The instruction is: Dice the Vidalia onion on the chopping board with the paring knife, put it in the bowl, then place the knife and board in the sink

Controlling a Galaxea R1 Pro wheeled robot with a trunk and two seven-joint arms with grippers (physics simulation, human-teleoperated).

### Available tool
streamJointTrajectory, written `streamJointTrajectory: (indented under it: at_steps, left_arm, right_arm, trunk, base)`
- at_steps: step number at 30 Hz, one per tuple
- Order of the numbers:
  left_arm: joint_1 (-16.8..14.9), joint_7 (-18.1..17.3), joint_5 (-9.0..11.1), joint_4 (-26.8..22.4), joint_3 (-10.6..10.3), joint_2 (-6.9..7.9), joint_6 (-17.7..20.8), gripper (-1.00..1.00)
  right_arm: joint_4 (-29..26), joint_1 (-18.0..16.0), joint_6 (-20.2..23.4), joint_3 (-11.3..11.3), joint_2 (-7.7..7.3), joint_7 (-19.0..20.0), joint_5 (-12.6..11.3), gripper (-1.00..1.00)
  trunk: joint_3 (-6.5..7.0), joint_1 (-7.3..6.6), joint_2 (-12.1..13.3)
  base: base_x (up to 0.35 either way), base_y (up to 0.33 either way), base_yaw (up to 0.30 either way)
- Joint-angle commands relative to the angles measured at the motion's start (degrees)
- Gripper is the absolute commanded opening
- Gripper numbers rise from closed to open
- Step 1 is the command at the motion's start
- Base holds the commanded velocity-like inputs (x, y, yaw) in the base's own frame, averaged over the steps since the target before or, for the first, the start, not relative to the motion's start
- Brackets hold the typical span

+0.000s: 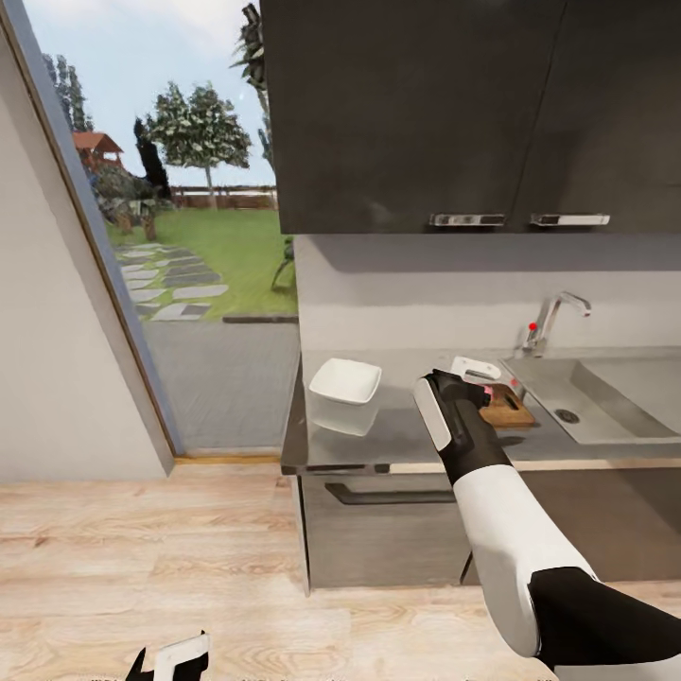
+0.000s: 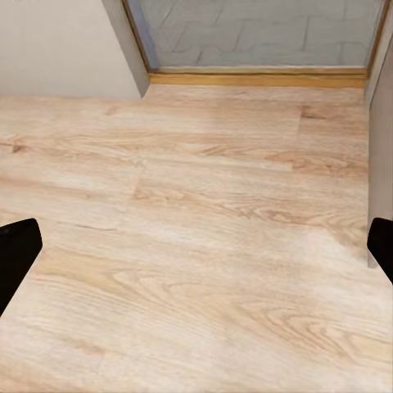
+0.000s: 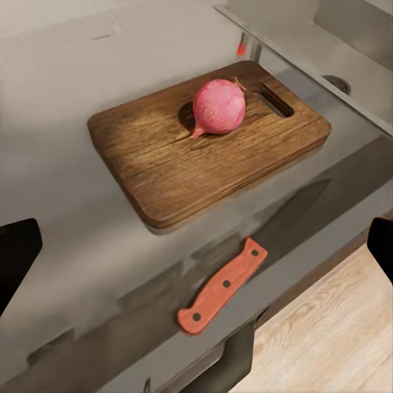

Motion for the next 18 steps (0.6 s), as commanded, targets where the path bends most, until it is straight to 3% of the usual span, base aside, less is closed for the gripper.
streamJointTrajectory:
  at_steps: [1, 18]
  left_arm:
    - [-0.1, 0.28, 0.15, 0.2, -0.46, -0.05, -0.23, 1.0]
    - [-0.13, 0.28, 0.15, 0.2, -0.5, -0.11, -0.23, 1.0]
  right_arm:
    - [-0.04, -0.06, 0.29, 0.06, 0.0, -0.4, -0.31, 1.0]
    - [0.26, 0.01, -0.04, -0.09, 0.0, -0.4, -0.13, 1.0]
  trunk:
    - [-0.2, 0.04, -0.14]
    - [-1.52, 0.04, -0.14]
  base:
    - [0.006, 0.003, 0.0]
    - [0.008, -0.004, 0.0]
